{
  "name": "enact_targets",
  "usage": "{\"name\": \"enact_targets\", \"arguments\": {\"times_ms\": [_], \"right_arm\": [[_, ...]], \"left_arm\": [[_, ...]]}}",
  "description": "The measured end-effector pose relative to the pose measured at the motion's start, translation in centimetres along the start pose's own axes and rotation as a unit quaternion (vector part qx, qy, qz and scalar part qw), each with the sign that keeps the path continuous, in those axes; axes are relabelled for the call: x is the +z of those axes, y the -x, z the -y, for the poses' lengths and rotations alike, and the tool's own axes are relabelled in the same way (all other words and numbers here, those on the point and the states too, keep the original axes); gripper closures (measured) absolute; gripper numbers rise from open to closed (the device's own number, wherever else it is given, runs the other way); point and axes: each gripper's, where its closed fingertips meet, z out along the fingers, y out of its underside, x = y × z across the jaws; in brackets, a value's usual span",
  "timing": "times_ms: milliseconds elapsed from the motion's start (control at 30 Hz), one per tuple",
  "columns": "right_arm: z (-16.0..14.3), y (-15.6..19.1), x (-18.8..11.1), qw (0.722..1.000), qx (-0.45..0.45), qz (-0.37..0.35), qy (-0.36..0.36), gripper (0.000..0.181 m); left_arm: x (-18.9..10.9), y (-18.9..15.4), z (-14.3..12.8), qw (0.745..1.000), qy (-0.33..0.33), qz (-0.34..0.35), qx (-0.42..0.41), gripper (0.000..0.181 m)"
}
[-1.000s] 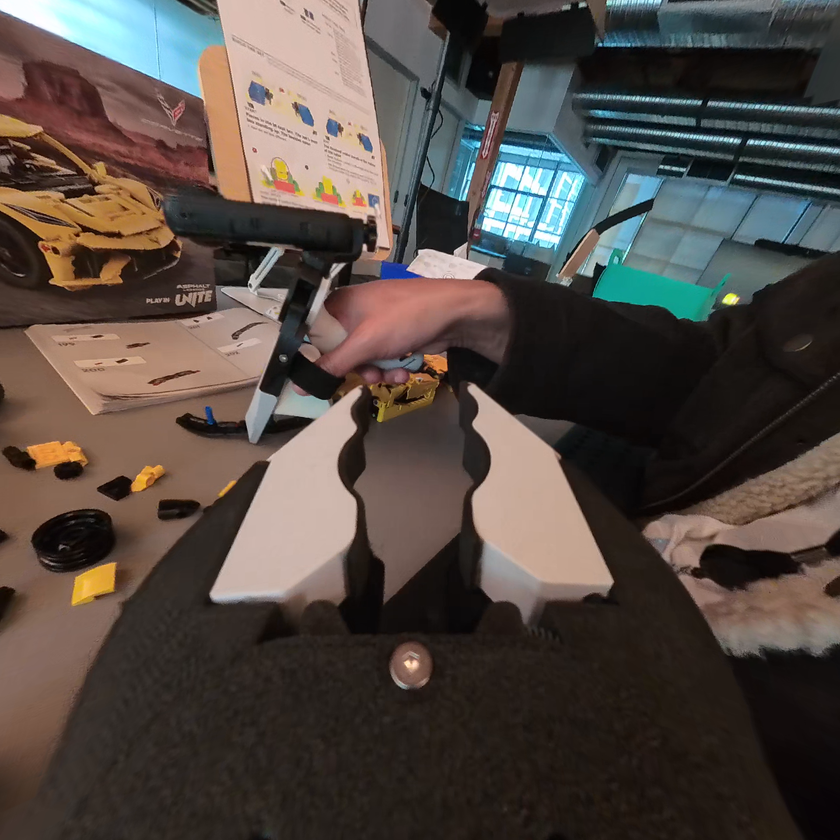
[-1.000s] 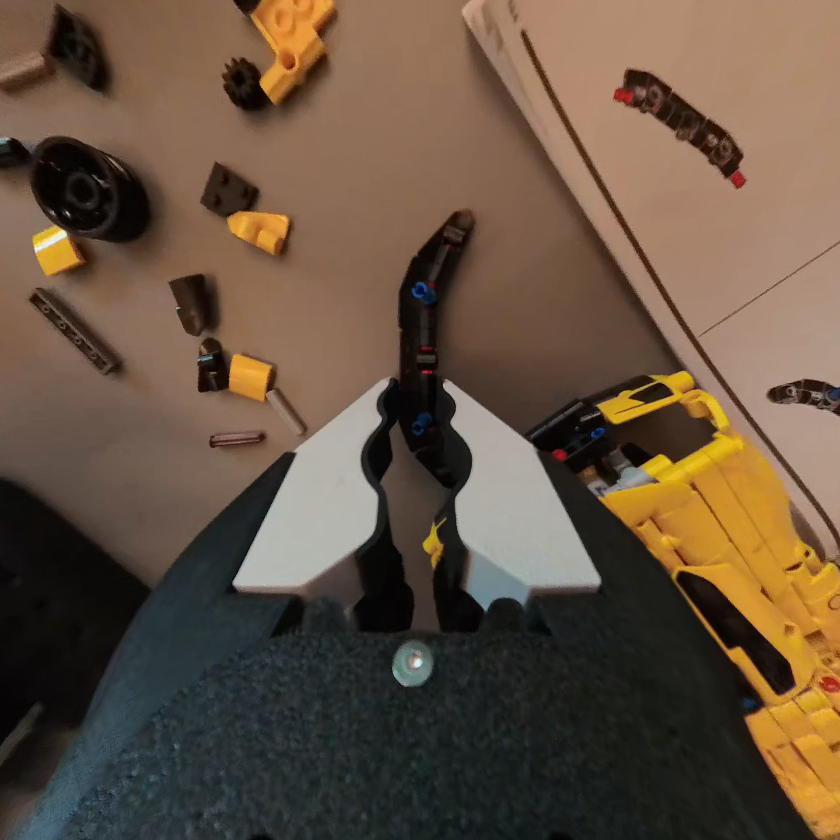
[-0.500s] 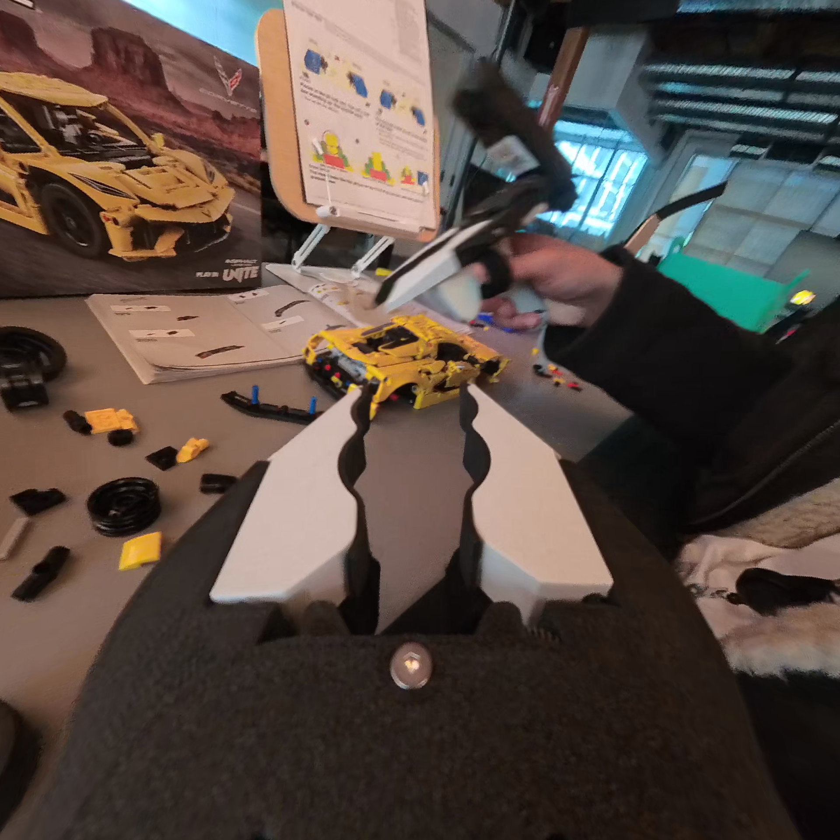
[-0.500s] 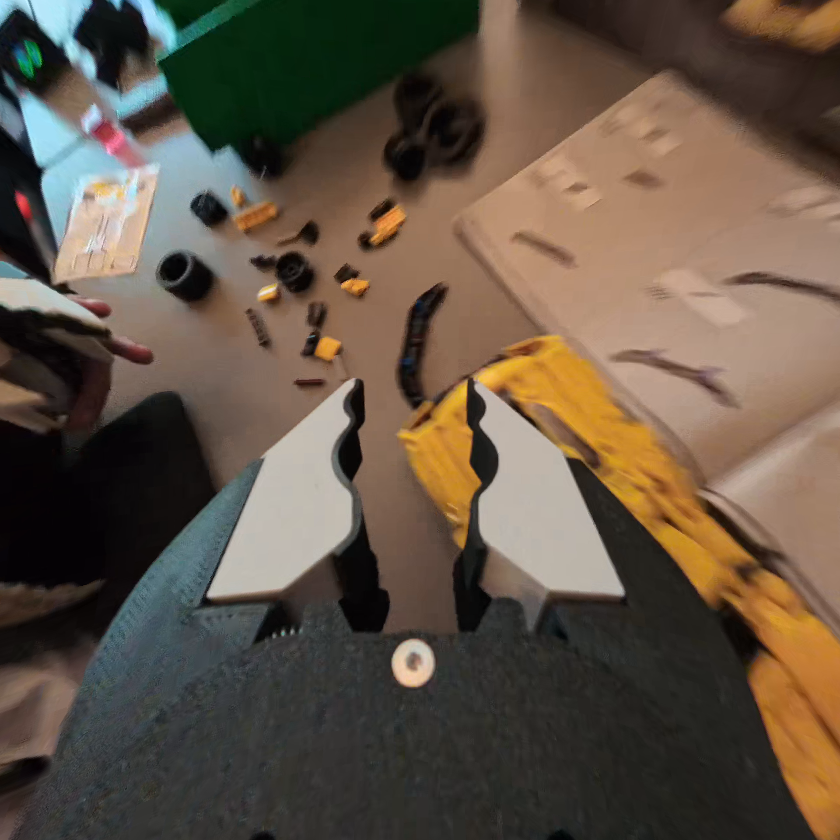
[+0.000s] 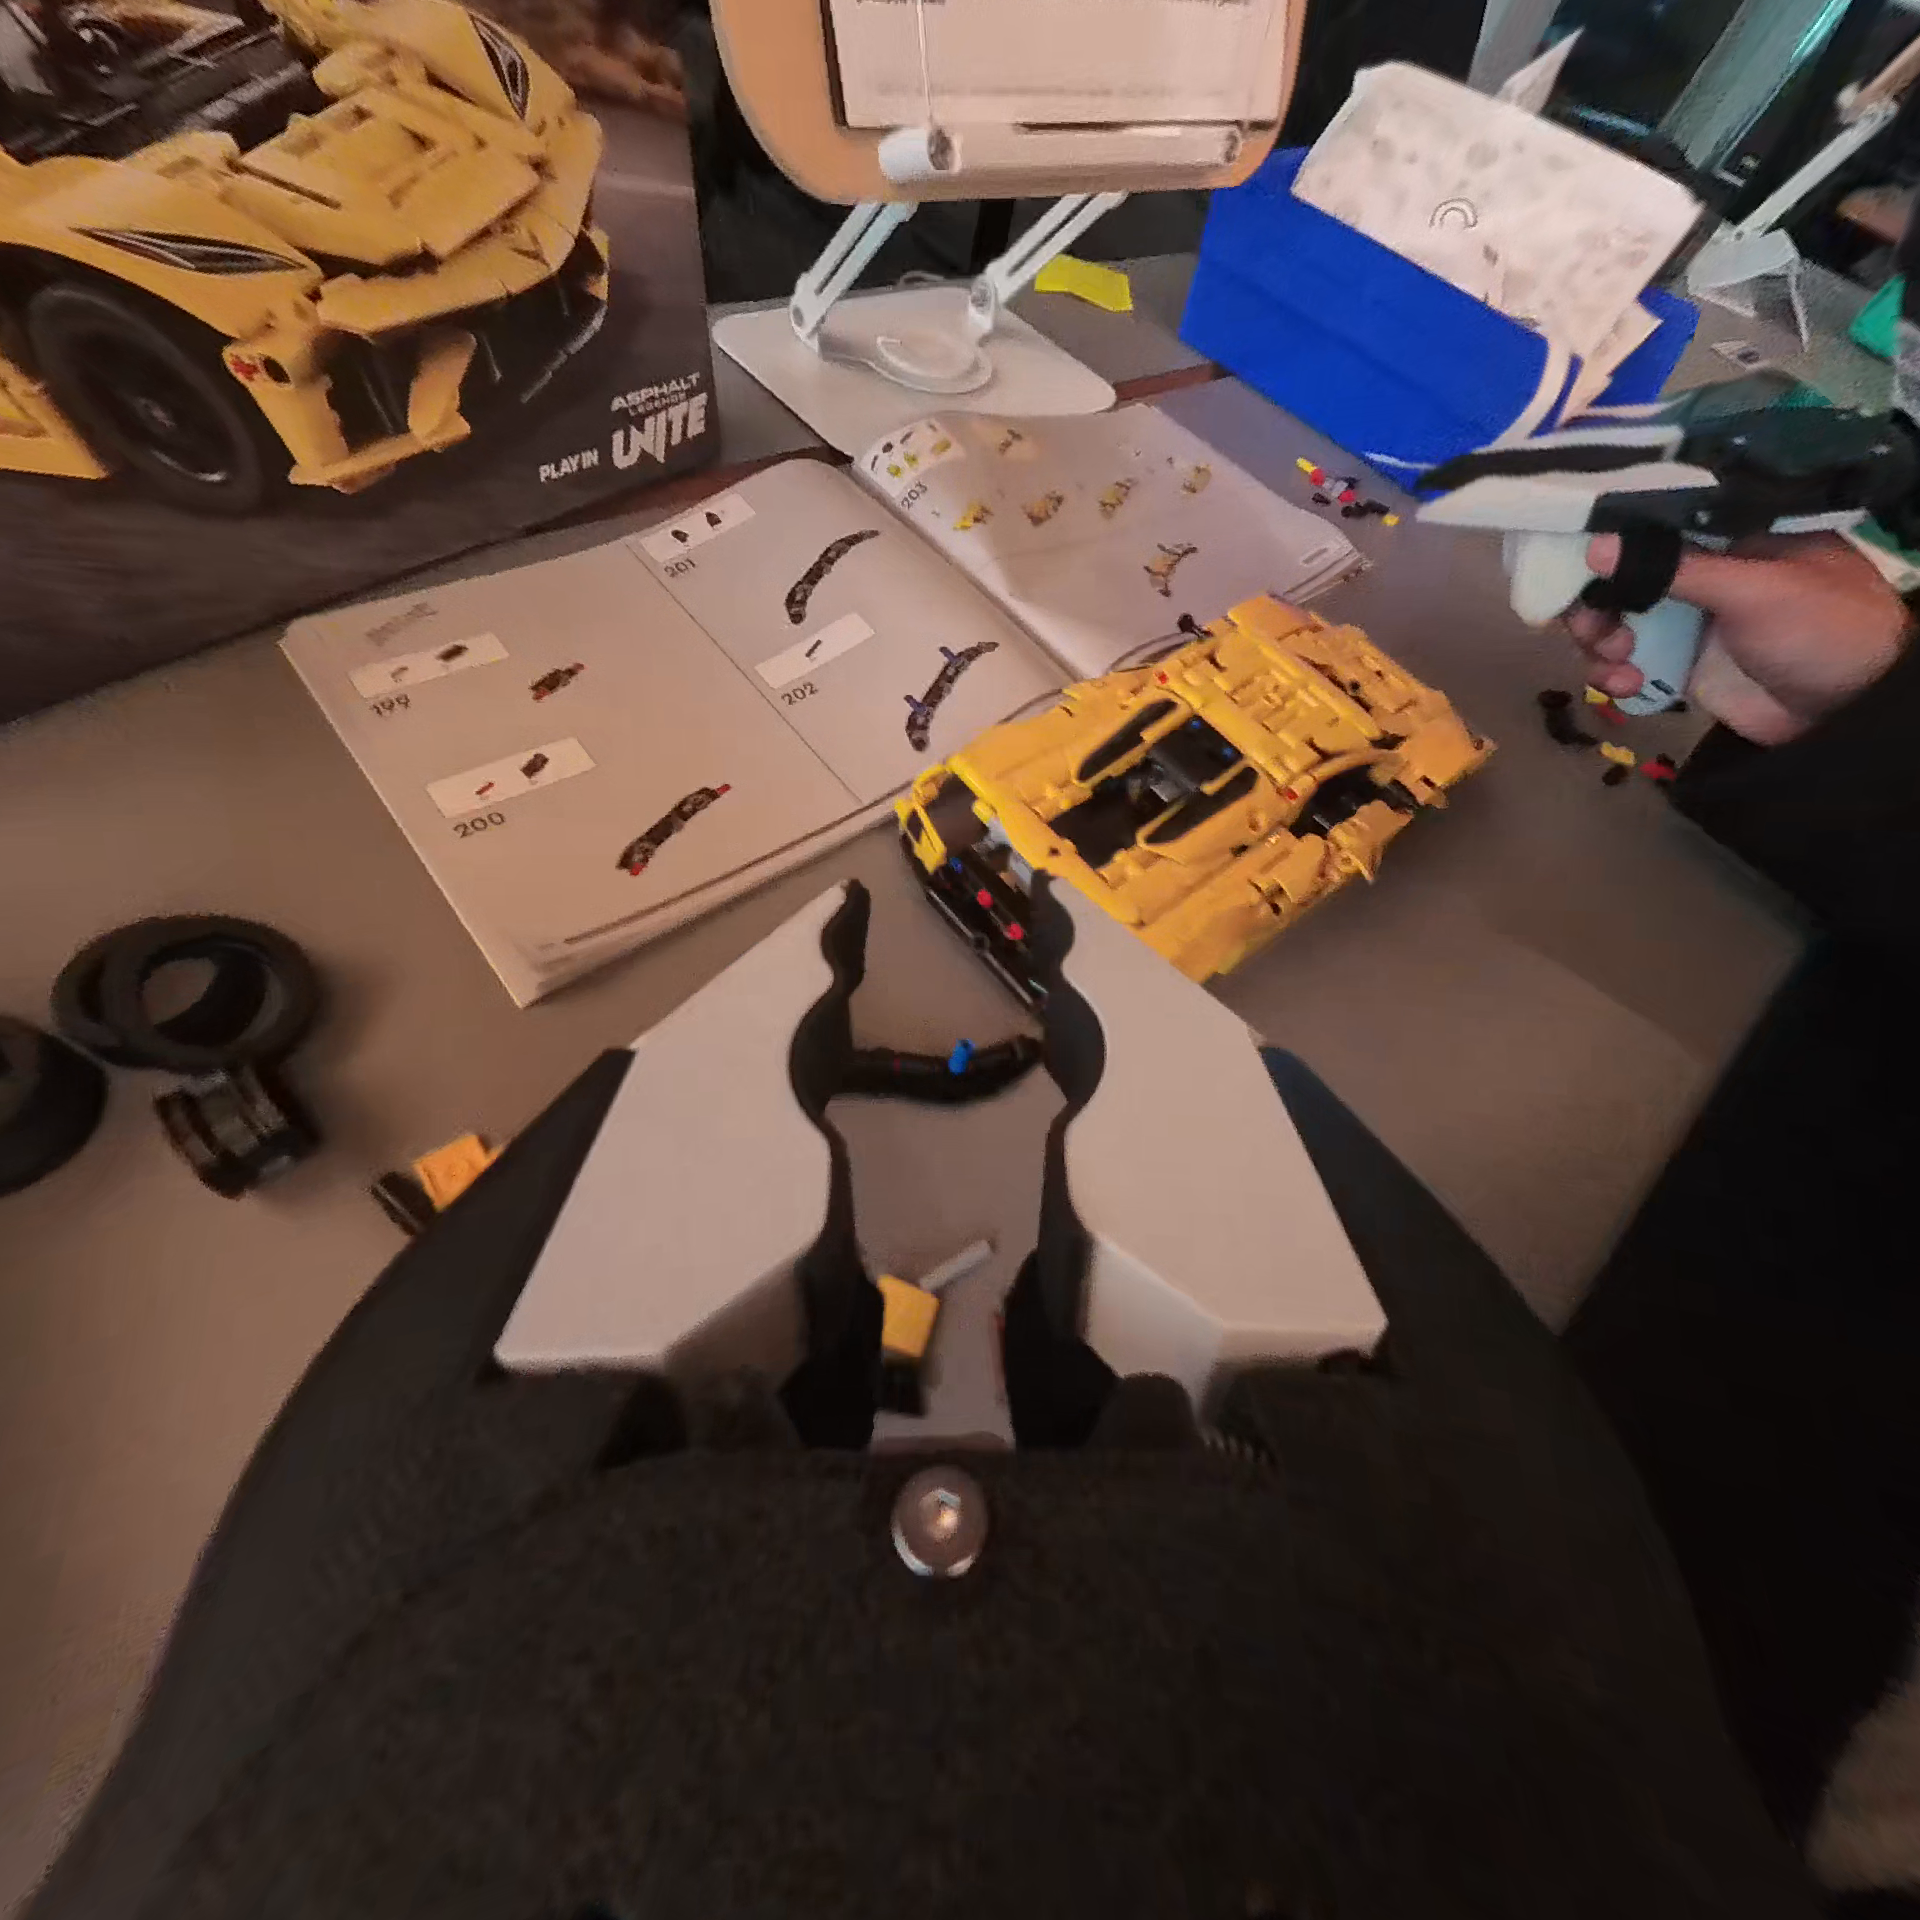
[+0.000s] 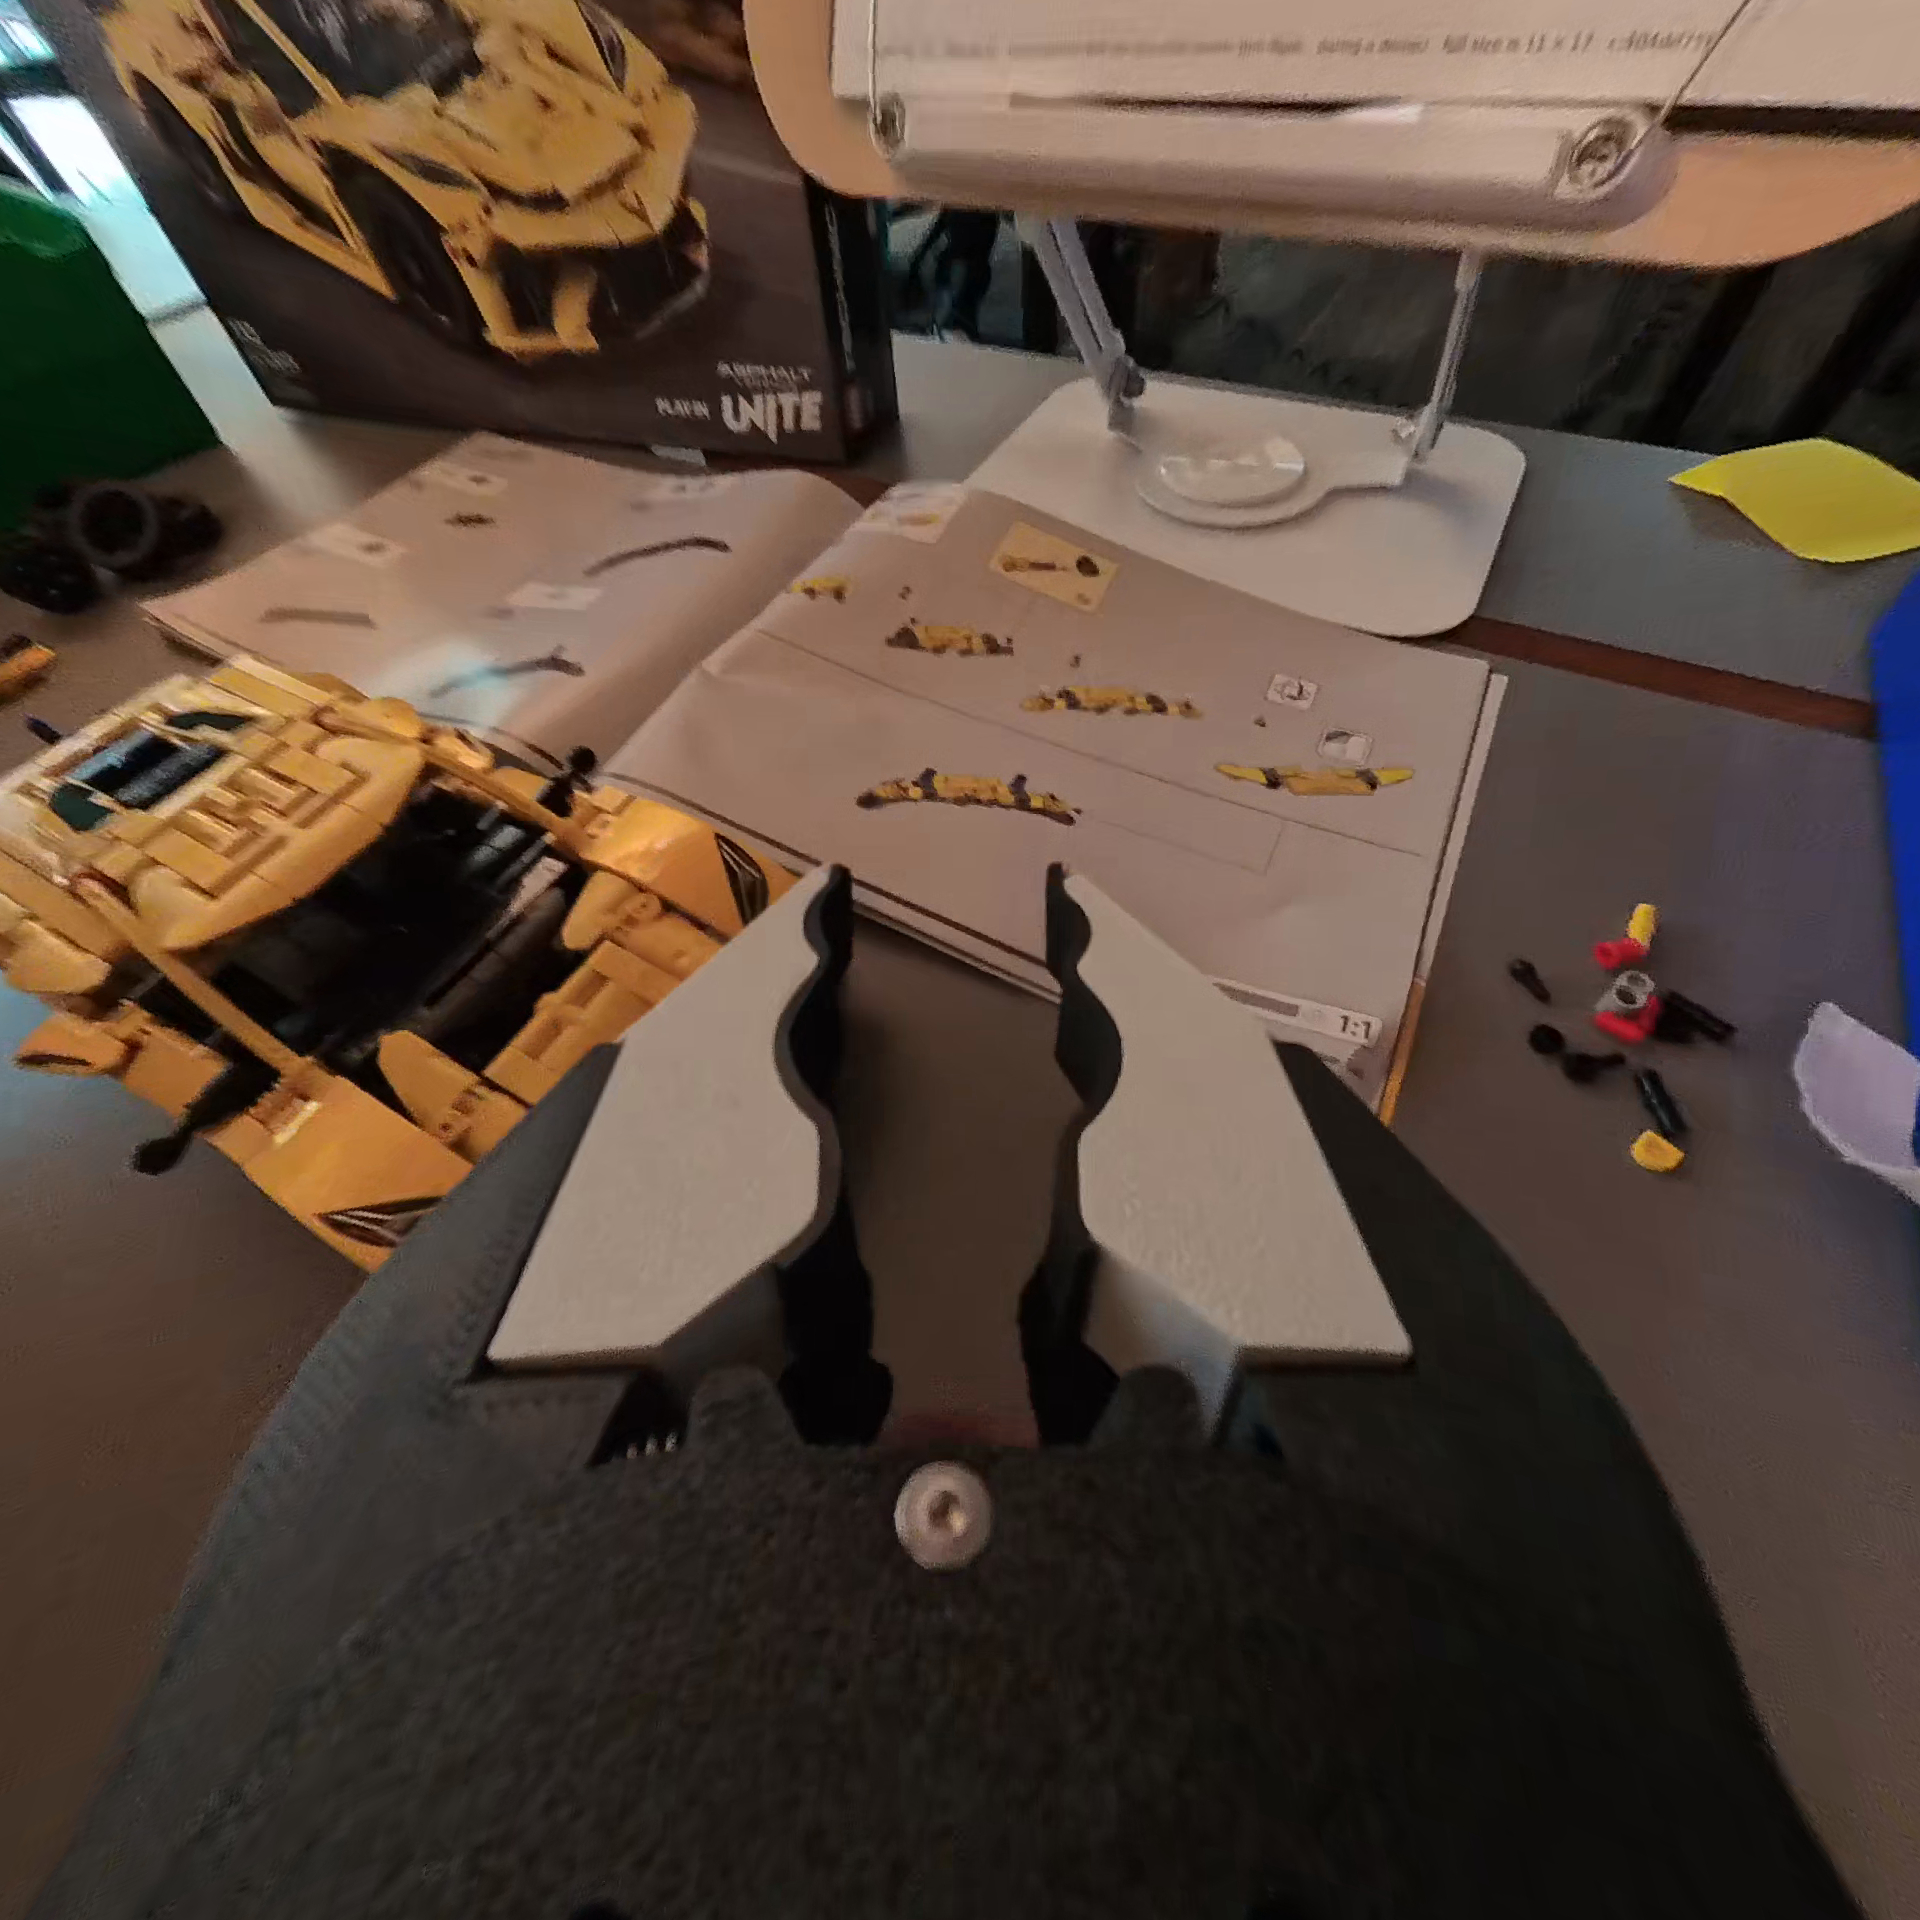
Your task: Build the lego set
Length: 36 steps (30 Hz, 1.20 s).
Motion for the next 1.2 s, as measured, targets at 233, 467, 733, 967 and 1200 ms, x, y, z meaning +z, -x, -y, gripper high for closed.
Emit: {"name": "enact_targets", "arguments": {"times_ms": [233, 467, 733, 967, 1200], "right_arm": [[-1.2, -1.1, 0.7, 0.999, 0.003, -0.023, 0.027, 0.154], [-1.2, -1.2, 1.1, 0.997, 0.073, 0.009, 0.016, 0.158], [-1.4, -1.4, 1.0, 0.998, 0.049, -0.004, 0.026, 0.158], [0.0, -5.4, -7.2, 0.998, 0.029, -0.048, 0.034, 0.151], [-9.1, -6.6, -14.6, 0.987, -0.005, -0.035, 0.159, 0.158]], "left_arm": [[2.9, 3.1, 0.7, 0.999, 0.023, 0.016, 0.019, 0.149], [3.8, 3.3, -0.4, 0.999, 0.03, -0.001, -0.009, 0.152], [4.9, 2.1, -0.3, 0.999, 0.032, -0.012, 0.011, 0.152], [7.1, -0.3, 2.7, 0.989, 0.102, -0.068, 0.087, 0.153], [17.3, -1.0, 6.9, 0.956, 0.193, -0.101, 0.196, 0.153]]}}
